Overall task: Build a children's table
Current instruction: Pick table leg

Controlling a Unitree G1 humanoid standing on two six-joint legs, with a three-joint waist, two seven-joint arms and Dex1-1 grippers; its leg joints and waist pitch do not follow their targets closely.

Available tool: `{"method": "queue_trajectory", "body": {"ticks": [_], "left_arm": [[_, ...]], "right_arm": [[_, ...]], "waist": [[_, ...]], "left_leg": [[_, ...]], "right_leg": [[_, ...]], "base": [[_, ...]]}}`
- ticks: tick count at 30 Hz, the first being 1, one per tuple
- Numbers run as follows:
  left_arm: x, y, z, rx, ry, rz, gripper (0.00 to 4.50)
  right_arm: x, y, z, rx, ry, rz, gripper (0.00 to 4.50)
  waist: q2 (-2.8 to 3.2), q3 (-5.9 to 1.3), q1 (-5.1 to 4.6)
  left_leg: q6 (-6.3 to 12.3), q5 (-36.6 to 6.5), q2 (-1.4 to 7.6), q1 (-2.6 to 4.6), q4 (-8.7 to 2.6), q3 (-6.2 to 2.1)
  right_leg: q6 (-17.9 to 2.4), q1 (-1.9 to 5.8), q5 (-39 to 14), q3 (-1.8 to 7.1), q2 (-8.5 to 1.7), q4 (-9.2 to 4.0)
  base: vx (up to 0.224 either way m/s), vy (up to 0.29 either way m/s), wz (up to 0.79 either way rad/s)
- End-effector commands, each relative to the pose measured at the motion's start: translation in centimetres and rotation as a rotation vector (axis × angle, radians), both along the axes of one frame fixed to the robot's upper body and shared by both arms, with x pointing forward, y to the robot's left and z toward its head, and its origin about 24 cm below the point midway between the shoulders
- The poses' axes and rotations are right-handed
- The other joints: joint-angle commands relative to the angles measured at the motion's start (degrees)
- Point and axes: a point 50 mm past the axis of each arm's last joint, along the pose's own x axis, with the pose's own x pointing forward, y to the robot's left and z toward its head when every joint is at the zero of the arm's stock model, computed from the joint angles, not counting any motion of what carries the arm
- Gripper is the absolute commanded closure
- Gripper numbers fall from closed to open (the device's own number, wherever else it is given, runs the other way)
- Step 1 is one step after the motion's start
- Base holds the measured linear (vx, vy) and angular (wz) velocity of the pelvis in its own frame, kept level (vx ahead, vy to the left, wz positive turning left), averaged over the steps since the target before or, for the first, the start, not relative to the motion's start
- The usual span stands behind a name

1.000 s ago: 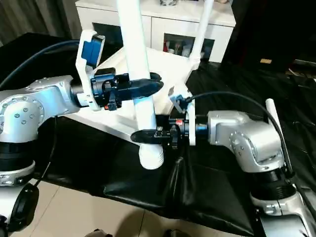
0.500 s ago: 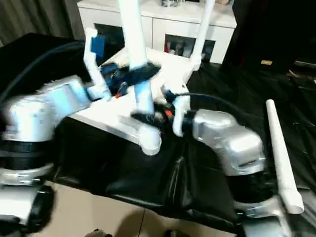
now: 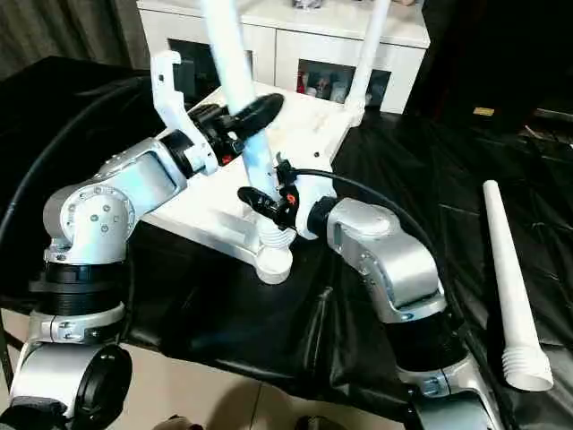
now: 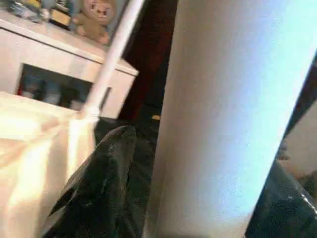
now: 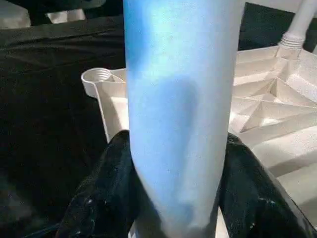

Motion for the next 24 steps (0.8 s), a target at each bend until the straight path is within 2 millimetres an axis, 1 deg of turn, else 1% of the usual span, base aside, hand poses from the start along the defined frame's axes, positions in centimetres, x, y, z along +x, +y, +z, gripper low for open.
{"method": "queue_trajectory", "body": {"ticks": [1,3,4,5,7,8,9,10,11,12,13,14,15,16,17,18,19,20,21,24], "left_arm": [[0.4,0.9,-0.5,0.035,0.013,0.064,1.89],[0.5,1.0,-0.5,0.046,0.011,0.071,2.25],[0.4,1.0,-0.5,0.046,0.012,0.063,2.31],[0.4,1.0,-0.5,0.046,0.012,0.063,2.31],[0.4,1.0,-0.5,0.055,0.013,0.055,2.39],[0.4,1.0,-0.5,0.055,0.013,0.055,2.54],[0.4,1.1,-0.4,0.053,0.018,0.054,2.62],[0.3,1.1,-0.4,0.053,0.019,0.052,2.64],[0.3,1.2,-0.3,0.055,0.022,0.037,2.66],[0.1,1.2,-0.2,0.056,0.032,0.011,2.68],[-0.1,1.1,0.0,0.066,0.039,-0.035,2.70],[-0.3,1.0,0.0,0.072,0.043,-0.062,2.70],[-0.4,1.0,0.1,0.080,0.050,-0.085,2.70],[-0.4,1.0,0.1,0.080,0.050,-0.085,2.70],[-0.6,0.9,0.2,0.085,0.051,-0.116,2.70],[-0.7,0.8,0.3,0.088,0.048,-0.134,2.70],[-0.7,0.8,0.3,0.088,0.048,-0.134,2.70],[-0.8,0.6,0.6,0.098,0.036,-0.175,2.70],[-0.9,0.6,0.7,0.100,0.035,-0.178,2.70],[-1.0,0.4,0.9,0.127,0.015,-0.215,2.70]], "right_arm": [[0.6,-0.5,1.2,0.015,-0.047,-0.040,2.66],[0.7,-0.6,1.3,0.016,-0.050,-0.049,2.66],[0.8,-0.6,1.3,0.018,-0.050,-0.053,2.66],[0.8,-0.6,1.3,0.018,-0.050,-0.053,2.66],[0.9,-0.7,1.5,0.021,-0.059,-0.065,2.66],[0.9,-0.7,1.5,0.021,-0.059,-0.065,2.66],[1.0,-0.7,1.8,0.042,-0.064,-0.070,2.66],[1.0,-0.7,1.8,0.047,-0.062,-0.068,2.31],[1.1,-0.7,2.1,0.091,-0.049,-0.054,2.10],[1.1,-0.9,2.4,0.137,-0.026,-0.031,1.96],[0.9,-1.1,2.8,0.174,0.002,0.018,1.96],[0.8,-1.2,3.0,0.189,0.016,0.046,1.74],[0.7,-1.5,3.1,0.187,0.044,0.081,1.74],[0.7,-1.5,3.1,0.187,0.044,0.081,1.61],[0.5,-1.8,3.1,0.159,0.066,0.126,1.55],[0.2,-2.1,3.0,0.125,0.093,0.165,1.46],[0.2,-2.1,3.0,0.125,0.093,0.165,1.46],[-0.3,-2.8,2.7,0.063,0.129,0.231,1.42],[-0.4,-2.9,2.7,0.057,0.132,0.239,1.42],[-0.9,-3.4,2.3,0.017,0.158,0.277,1.42]], "waist": [[-0.08,-5.16,0.05],[-0.11,-5.14,0.05],[-0.08,-5.13,0.06],[-0.23,-5.13,0.01],[-0.17,-5.08,0.04],[-0.19,-5.06,0.01],[-0.34,-5.07,-0.01],[-0.24,-5.06,0.00],[-0.36,-5.03,-0.04],[-0.30,-5.11,0.00],[-0.36,-5.11,-0.09],[-0.27,-5.10,0.03],[-0.23,-5.03,-0.02],[-0.22,-5.04,0.08],[-0.30,-5.01,0.02],[-0.31,-5.16,0.45],[-0.24,-5.11,0.56],[-0.44,-5.11,0.48],[-0.43,-5.18,0.70],[-0.55,-5.19,0.73]], "left_leg": [[1.13,-6.7,0.36,0.07,-4.30,0.08],[0.95,-6.9,0.45,0.17,-4.31,0.08],[0.91,-7.0,0.45,0.19,-4.31,0.08],[0.90,-7.1,0.43,0.20,-4.29,0.12],[0.82,-7.6,0.39,0.18,-4.29,0.13],[0.79,-7.7,0.35,0.12,-4.30,0.12],[0.77,-7.6,0.37,0.13,-4.32,0.12],[0.76,-7.6,0.37,0.15,-4.31,0.12],[0.77,-7.6,0.37,0.11,-4.31,0.13],[0.79,-7.6,0.40,0.21,-4.29,0.11],[0.98,-7.9,0.37,0.31,-4.27,0.15],[1.24,-7.9,0.37,0.33,-4.26,0.12],[1.37,-7.6,0.40,0.31,-4.27,0.14],[1.38,-7.3,0.41,0.25,-4.28,0.06],[1.36,-7.2,0.43,0.22,-4.26,0.15],[1.53,-6.4,0.36,0.49,-4.11,0.26],[1.58,-6.3,0.46,0.54,-4.13,0.31],[1.66,-6.3,0.39,0.34,-4.15,0.29],[1.71,-5.9,0.48,0.26,-4.12,0.25],[1.79,-5.7,0.43,0.11,-4.05,0.24]], "right_leg": [[-5.4,4.48,-17.7,2.55,-2.19,-3.98],[-5.7,4.44,-17.6,2.60,-2.24,-3.86],[-5.7,4.41,-17.7,2.61,-2.26,-3.89],[-5.7,4.40,-17.9,2.61,-2.22,-3.91],[-5.6,4.40,-18.9,2.60,-2.30,-4.03],[-5.3,4.42,-19.2,2.57,-2.25,-4.05],[-5.1,4.44,-19.3,2.57,-2.26,-4.04],[-5.1,4.36,-19.4,2.57,-2.29,-4.06],[-5.0,4.36,-19.6,2.55,-2.25,-4.08],[-5.0,4.32,-19.6,2.58,-2.32,-3.99],[-5.2,4.36,-19.4,2.58,-2.22,-3.87],[-5.2,4.34,-19.0,2.58,-2.15,-3.72],[-5.5,4.31,-18.6,2.58,-2.05,-3.78],[-5.5,4.45,-18.4,2.54,-2.13,-3.71],[-5.5,4.37,-18.4,2.61,-2.11,-3.78],[-6.0,4.39,-17.7,2.71,-2.10,-3.70],[-6.2,4.23,-17.5,2.80,-2.16,-3.74],[-6.7,4.42,-17.4,2.73,-2.10,-3.68],[-6.8,4.57,-16.9,2.82,-2.21,-3.54],[-6.8,4.62,-17.5,2.79,-2.34,-3.60]], "base": [[0.000,0.000,0.00],[0.000,0.000,0.00],[0.000,0.000,0.00],[0.000,0.000,0.00],[0.000,0.000,0.00],[0.000,0.000,0.00],[0.000,0.000,0.00],[0.000,0.000,0.00],[0.000,0.000,0.00],[0.000,0.000,0.00],[0.000,0.000,0.00],[0.000,0.000,0.00],[0.000,0.000,0.00],[0.000,0.000,0.00],[0.000,0.000,0.00],[0.000,0.000,0.00],[0.000,0.000,0.00],[0.000,0.000,0.00],[0.000,0.000,0.00],[0.000,0.000,0.00]]}}
